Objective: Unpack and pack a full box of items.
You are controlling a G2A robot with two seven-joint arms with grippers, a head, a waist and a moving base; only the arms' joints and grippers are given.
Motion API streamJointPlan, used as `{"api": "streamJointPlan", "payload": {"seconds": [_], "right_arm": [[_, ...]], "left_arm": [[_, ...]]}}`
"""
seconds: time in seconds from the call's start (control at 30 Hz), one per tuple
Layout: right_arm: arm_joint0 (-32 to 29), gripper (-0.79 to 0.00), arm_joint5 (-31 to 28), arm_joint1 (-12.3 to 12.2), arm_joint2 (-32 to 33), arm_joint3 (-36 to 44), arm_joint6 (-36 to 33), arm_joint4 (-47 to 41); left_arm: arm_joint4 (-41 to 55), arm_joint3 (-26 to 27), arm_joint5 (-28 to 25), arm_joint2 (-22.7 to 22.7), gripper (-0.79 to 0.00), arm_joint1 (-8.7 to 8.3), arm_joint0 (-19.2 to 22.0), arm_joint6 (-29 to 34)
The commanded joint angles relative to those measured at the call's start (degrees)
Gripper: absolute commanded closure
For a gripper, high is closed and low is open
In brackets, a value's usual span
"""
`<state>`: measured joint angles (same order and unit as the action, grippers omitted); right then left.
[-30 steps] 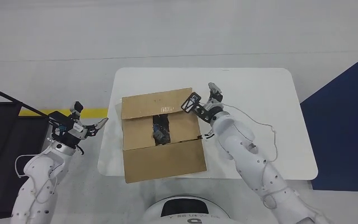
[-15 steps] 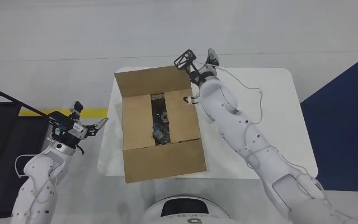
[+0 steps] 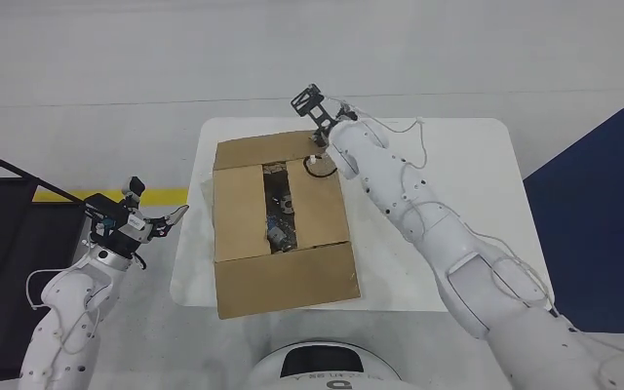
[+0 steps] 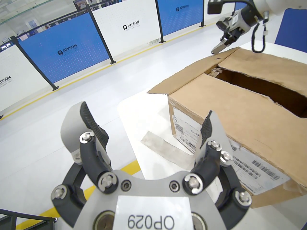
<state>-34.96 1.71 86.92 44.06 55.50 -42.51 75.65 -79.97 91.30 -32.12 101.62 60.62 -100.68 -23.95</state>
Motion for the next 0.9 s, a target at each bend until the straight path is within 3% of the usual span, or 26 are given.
{"api": "streamJointPlan", "payload": {"seconds": [0.0, 0.33, 0.6, 0.73, 0.87], "right_arm": [[-1.07, -0.785, -1.21, -0.58, 2.47, 3.16, 0.92, -2.10], [-1.90, -0.785, -2.30, -0.78, 3.97, 3.14, 0.85, -4.06], [0.73, -0.785, -13.95, -0.07, 5.01, -4.71, -3.93, -12.49], [0.28, -0.785, -19.92, -0.32, 5.83, -4.82, -4.90, -15.50], [-0.05, -0.785, -20.92, -0.52, 5.56, -3.95, -10.43, -15.65]], "left_arm": [[0.00, 0.00, 0.00, 0.00, -0.785, 0.00, 0.00, 0.00], [0.00, 0.00, 0.00, 0.00, -0.785, 0.00, 0.00, 0.00], [0.00, 0.00, 0.00, 0.00, -0.785, 0.00, 0.00, 0.00], [0.00, 0.00, 0.00, 0.00, -0.785, 0.00, 0.00, 0.00], [0.00, 0.00, 0.00, 0.00, -0.785, 0.00, 0.00, 0.00]]}}
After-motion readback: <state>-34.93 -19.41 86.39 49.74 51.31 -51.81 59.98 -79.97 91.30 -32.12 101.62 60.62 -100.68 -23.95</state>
